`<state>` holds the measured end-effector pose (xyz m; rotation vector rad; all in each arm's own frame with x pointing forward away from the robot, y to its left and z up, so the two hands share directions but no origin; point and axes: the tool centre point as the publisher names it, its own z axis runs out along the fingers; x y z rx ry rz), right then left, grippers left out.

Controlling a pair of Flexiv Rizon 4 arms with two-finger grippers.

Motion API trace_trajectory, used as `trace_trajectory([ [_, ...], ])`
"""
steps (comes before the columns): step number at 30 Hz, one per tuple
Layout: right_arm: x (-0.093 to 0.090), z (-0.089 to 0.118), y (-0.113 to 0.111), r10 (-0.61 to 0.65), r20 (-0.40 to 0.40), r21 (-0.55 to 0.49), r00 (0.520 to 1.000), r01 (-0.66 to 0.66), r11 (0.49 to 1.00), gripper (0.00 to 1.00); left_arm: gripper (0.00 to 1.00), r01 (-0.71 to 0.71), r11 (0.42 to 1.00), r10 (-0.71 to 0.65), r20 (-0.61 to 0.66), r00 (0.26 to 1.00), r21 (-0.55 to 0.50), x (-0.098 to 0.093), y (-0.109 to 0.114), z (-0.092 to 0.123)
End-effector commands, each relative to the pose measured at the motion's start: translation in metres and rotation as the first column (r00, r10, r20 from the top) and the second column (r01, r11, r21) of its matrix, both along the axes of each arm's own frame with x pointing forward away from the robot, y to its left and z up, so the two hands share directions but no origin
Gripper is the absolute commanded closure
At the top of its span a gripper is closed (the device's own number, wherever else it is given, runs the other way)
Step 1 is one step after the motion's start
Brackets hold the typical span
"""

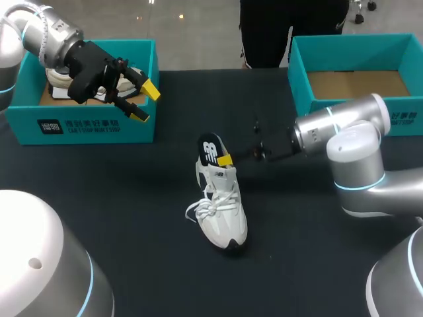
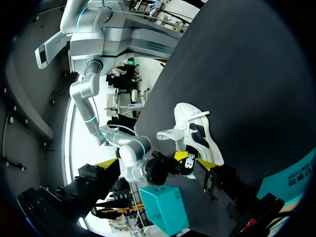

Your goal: Take the shoe out of the shoebox, open the shoe tongue, remove and reinsert the insole, then place the shoe into the shoebox

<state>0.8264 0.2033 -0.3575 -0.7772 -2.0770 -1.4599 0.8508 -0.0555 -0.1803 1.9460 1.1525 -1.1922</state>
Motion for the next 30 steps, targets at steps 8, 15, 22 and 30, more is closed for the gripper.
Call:
trace_trajectory([
  [8, 0.008, 0.013, 0.006, 0.003, 0.048, 0.0, 0.999, -0.003, 1.0, 0.71, 0.0, 0.001, 1.0, -0.001, 0.002, 1.0, 0.003, 0.0, 0.0, 0.0],
  [15, 0.018, 0.018, 0.007, 0.015, 0.065, -0.006, 0.998, -0.014, 1.0, 0.73, 0.0, 0.001, 1.0, -0.001, 0.002, 1.0, 0.003, 0.0, 0.0, 0.0],
  [22, 0.026, 0.018, 0.011, 0.03, 0.066, -0.012, 0.997, -0.03, 0.999, 0.77, 0.0, 0.001, 1.0, -0.001, 0.002, 1.0, 0.003, 0.0, 0.0, 0.0],
  [30, 0.024, 0.011, 0.008, 0.03, 0.049, -0.017, 0.998, -0.029, 0.999, 1.0, 0.0, 0.001, 1.0, -0.001, 0.002, 1.0, 0.003, 0.0, 0.0, 0.0],
])
